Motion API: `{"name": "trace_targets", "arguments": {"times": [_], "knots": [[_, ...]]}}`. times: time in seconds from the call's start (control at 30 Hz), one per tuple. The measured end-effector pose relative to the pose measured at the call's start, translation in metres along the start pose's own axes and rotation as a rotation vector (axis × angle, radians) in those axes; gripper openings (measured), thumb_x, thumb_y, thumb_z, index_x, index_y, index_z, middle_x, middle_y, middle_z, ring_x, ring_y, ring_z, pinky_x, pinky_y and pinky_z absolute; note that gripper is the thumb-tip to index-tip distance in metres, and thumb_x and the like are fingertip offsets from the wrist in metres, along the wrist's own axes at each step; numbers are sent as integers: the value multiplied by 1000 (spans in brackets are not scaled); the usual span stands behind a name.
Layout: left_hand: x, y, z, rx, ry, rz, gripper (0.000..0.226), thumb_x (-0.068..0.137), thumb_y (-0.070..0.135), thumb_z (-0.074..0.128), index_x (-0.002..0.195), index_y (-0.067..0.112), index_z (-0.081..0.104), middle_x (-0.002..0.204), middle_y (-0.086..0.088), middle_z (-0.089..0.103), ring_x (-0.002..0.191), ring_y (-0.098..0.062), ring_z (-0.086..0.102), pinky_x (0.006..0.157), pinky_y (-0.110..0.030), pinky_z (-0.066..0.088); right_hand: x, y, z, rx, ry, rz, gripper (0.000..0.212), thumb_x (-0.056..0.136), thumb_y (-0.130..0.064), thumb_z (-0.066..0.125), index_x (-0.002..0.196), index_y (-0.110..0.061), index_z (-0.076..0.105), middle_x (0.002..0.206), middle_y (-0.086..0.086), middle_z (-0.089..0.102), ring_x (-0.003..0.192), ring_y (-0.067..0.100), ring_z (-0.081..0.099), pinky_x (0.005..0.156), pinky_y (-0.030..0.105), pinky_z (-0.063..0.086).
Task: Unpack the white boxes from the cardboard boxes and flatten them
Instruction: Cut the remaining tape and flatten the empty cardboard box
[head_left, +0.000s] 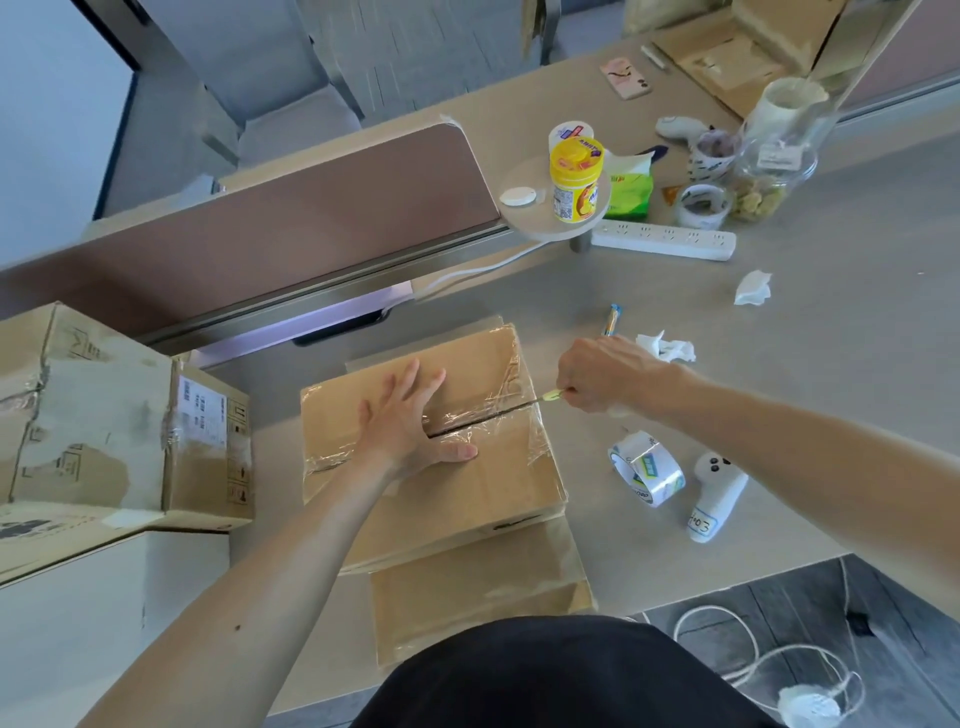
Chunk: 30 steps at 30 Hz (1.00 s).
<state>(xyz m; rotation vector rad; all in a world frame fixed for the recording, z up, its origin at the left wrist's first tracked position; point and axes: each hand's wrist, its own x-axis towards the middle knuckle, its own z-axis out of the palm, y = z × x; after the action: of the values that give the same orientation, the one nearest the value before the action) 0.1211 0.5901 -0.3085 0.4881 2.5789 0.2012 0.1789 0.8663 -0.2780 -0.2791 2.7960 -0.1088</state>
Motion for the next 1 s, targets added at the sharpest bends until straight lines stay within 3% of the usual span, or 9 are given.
{"name": "trace_targets", "arguments": {"times": [0.17, 0.23, 0.37, 0.5, 0.63, 0.7, 0.83, 1.0], "knots": [[6, -3, -3, 40, 39, 2, 108, 62, 81, 66, 153, 44, 21, 166, 11, -1, 153, -22, -1, 119, -60, 12, -13, 13, 4, 68, 15, 138, 14, 88, -17, 54, 80, -16, 65, 87, 4, 64, 74, 29, 57, 57, 28, 35], [8, -1, -9, 68, 58, 11, 105, 64, 78, 66, 153, 40, 27, 166, 7, 9, 151, -24, 9, 117, -58, 20, -13, 17, 13, 263, 84, 214, 18, 85, -16, 55, 72, -11, 68, 75, 7, 62, 69, 31, 58, 51, 30, 36], [10, 17, -25, 173, 50, 43, 110, 53, 82, 57, 149, 35, 31, 157, 4, 24, 146, -26, 23, 113, -60, 26, -15, 8, 29, 650, 205, 306, 32, 88, -19, 58, 64, 1, 58, 52, 11, 49, 52, 27, 48, 54, 36, 46], [18, 33, -29, 224, -23, 78, 108, 62, 62, 77, 150, 42, 17, 164, 2, 6, 151, -32, 7, 112, -68, 16, -20, -7, 45, 884, 212, 365, 37, 92, -21, 55, 66, 3, 59, 55, 11, 65, 45, 21, 60, 50, 30, 49], [23, 42, -29, 241, -116, 27, 120, 58, 52, 78, 152, 44, 4, 165, -1, -8, 151, -39, -2, 112, -69, 17, -21, -19, 55, 1065, 223, 417, 36, 95, -15, 53, 68, 8, 61, 60, 10, 68, 40, 11, 59, 45, 20, 48], [25, 44, -29, 236, -112, 20, 120, 56, 48, 76, 151, 43, 4, 165, -4, -3, 150, -42, 2, 112, -66, 26, -22, -24, 56, 1148, 228, 439, 35, 96, -13, 51, 71, 10, 61, 59, 5, 67, 39, 7, 58, 44, 20, 48], [27, 45, -28, 258, -42, 70, 114, 50, 50, 68, 149, 39, 13, 148, -7, 27, 137, -42, 26, 98, -53, 47, -21, -32, 55, 1219, 225, 477, 33, 95, -12, 49, 72, 9, 63, 44, -12, 59, 37, 5, 57, 46, 22, 49], [26, 44, -31, 306, -16, 114, 110, 55, 51, 68, 150, 36, 15, 138, -6, 35, 128, -38, 37, 90, -43, 51, -19, -38, 50, 1289, 233, 507, 34, 96, -13, 50, 72, 7, 64, 41, -10, 58, 36, 4, 55, 41, 15, 42]]}}
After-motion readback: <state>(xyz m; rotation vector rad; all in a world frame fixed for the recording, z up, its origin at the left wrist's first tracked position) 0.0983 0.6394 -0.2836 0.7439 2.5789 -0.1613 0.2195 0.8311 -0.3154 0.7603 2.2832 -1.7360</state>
